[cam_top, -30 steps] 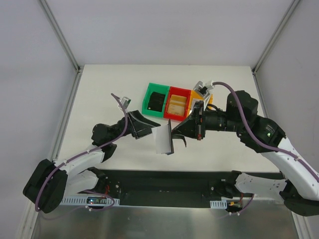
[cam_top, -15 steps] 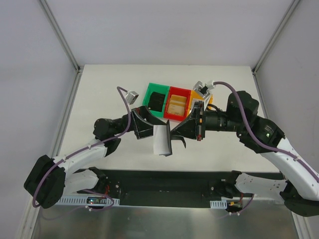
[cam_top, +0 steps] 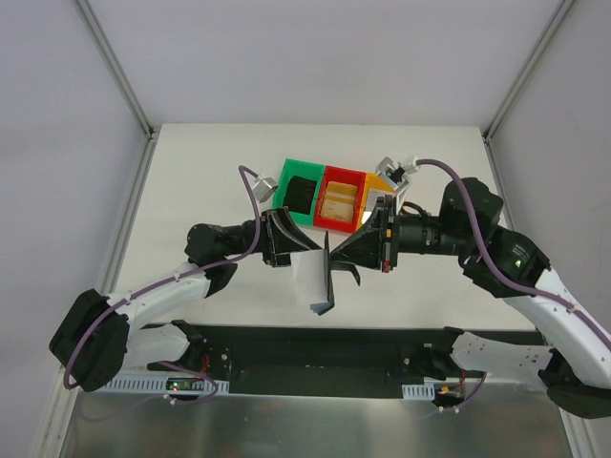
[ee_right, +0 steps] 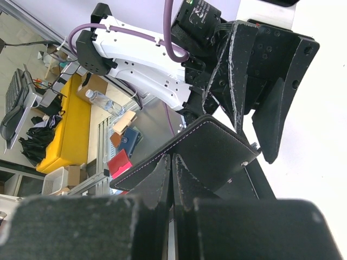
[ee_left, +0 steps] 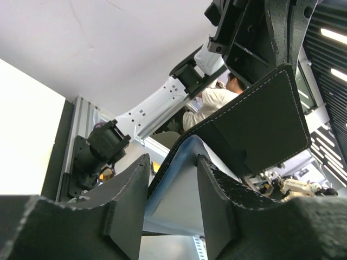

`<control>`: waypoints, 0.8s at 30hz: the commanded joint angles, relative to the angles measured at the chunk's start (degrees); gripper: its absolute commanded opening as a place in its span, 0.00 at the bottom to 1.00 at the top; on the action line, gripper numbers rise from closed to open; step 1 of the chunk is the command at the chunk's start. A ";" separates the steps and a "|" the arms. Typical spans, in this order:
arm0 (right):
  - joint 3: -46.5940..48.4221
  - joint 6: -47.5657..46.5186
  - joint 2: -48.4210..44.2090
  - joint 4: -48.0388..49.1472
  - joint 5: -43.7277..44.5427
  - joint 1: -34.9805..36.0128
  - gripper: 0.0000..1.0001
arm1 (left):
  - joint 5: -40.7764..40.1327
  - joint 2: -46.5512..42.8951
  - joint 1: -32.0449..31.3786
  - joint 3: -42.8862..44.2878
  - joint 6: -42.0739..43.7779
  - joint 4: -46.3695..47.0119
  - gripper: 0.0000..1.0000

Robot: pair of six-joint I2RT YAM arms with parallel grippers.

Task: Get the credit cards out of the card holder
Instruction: Place the card holder at the center of the board.

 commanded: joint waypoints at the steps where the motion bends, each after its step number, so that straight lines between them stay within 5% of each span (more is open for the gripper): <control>1: -0.62 0.48 -1.39 4.26 -0.99 -0.35 0.00 | 2.41 -1.55 -0.94 1.91 1.02 22.72 0.36; 4: -1.15 0.57 -1.39 4.52 -0.82 -0.44 0.00 | 2.59 -1.81 -1.03 1.74 1.02 22.72 0.26; 6: -1.41 0.57 -1.39 4.61 -0.73 -0.79 0.00 | 2.94 -2.08 -1.11 1.56 1.29 22.72 0.01; 15: -4.22 0.31 -2.18 4.26 -0.73 -1.93 0.00 | 2.24 -3.22 -0.94 -0.72 1.03 22.72 0.00; 19: -5.02 0.75 -2.88 4.26 -0.90 -2.20 0.36 | 1.27 -3.92 -0.50 -2.04 0.94 22.46 0.00; 24: -5.81 0.83 -3.58 3.74 -0.46 -2.90 0.54 | 1.01 -5.15 -0.15 -2.22 0.94 20.62 0.00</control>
